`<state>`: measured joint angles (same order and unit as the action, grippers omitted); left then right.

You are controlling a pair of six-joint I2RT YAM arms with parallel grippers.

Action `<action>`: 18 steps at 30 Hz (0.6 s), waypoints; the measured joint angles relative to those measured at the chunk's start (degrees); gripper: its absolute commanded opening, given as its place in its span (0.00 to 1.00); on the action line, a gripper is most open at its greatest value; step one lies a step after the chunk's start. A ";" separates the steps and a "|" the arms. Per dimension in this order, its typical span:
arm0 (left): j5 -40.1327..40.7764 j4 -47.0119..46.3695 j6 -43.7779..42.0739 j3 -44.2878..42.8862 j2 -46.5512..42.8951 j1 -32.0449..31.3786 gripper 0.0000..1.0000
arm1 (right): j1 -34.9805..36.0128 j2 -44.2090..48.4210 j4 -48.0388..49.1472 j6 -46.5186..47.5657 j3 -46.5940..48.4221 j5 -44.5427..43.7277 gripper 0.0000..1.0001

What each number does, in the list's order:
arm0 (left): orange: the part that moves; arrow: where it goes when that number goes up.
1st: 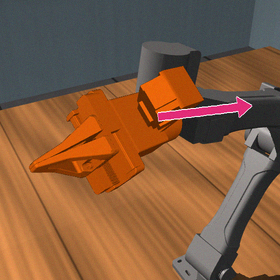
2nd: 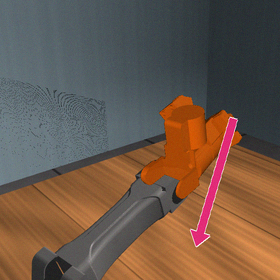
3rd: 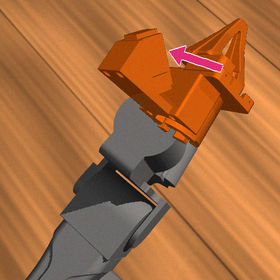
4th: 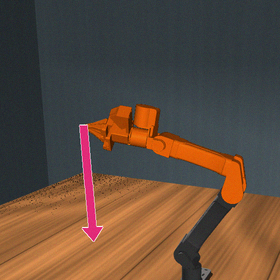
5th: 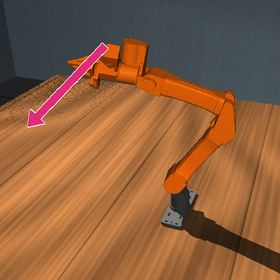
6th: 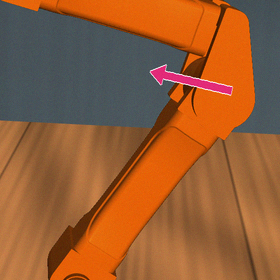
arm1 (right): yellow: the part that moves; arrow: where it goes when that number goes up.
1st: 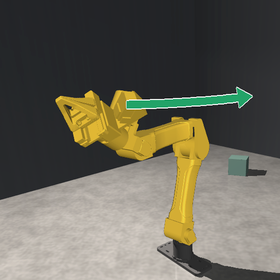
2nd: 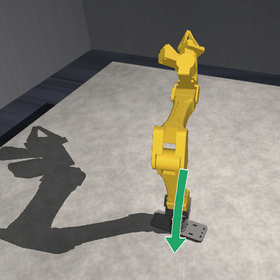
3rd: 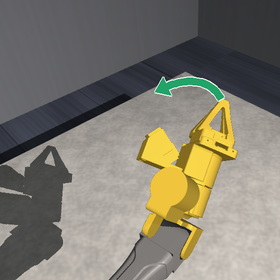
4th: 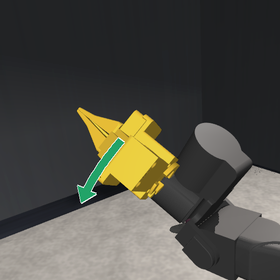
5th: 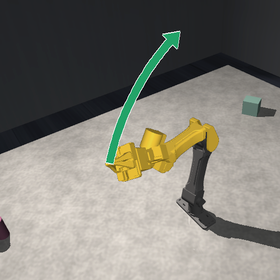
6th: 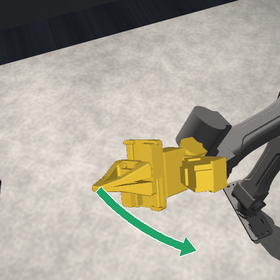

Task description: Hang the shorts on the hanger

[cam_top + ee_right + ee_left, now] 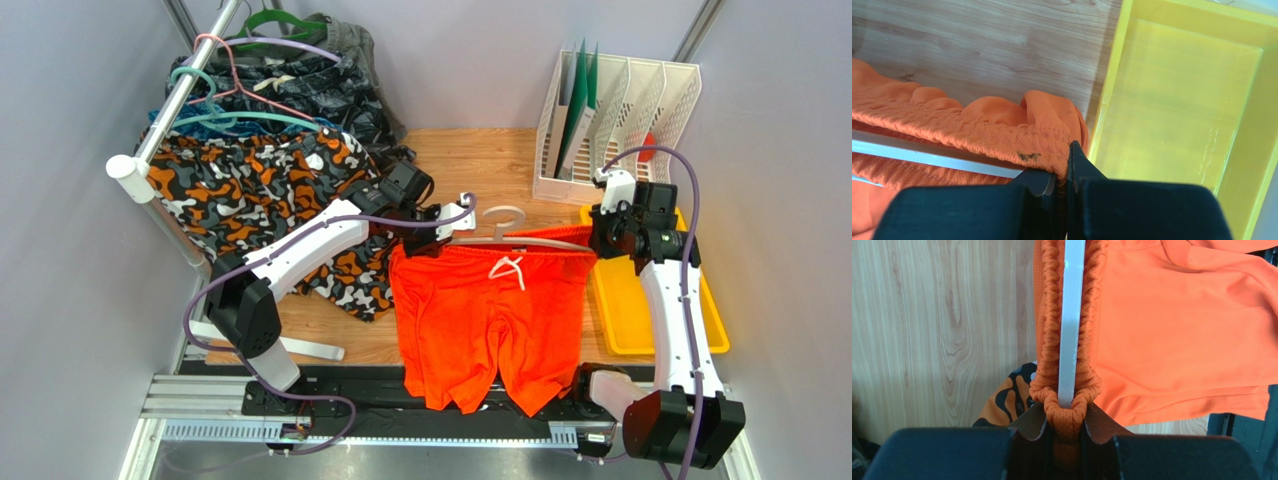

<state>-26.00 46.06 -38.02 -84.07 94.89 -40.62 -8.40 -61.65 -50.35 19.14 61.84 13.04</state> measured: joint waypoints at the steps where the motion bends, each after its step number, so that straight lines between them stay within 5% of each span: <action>1: 0.02 0.13 0.00 -0.07 0.09 -0.22 0.00 | 0.02 0.04 0.00 0.07 0.04 0.02 0.00; 6: 0.35 -0.24 -1.16 0.48 0.31 -0.37 0.00 | 0.09 0.17 -0.04 0.90 0.04 -1.14 0.04; 7: 0.39 -0.66 -1.38 0.90 0.28 -0.39 0.00 | 0.09 0.17 -0.15 0.98 0.04 -0.79 0.26; 10: -0.04 -0.22 -0.68 1.18 0.28 -0.39 0.00 | 0.07 0.20 -1.18 1.22 0.52 3.08 0.70; 11: -0.11 -0.07 -0.48 1.07 0.28 -0.37 0.00 | 0.07 0.26 -1.44 1.01 0.68 4.46 0.76; 13: -0.55 1.84 0.61 0.04 0.35 -0.26 0.00 | -0.13 0.61 -2.34 1.66 1.36 8.00 0.82; 18: -2.38 4.87 2.01 -1.20 -0.09 0.28 0.00 | -0.76 2.49 -4.72 5.97 4.33 17.86 0.80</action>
<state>-28.38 50.94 -36.01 -85.27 94.80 -40.34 -9.17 -59.16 -55.07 25.10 66.17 30.89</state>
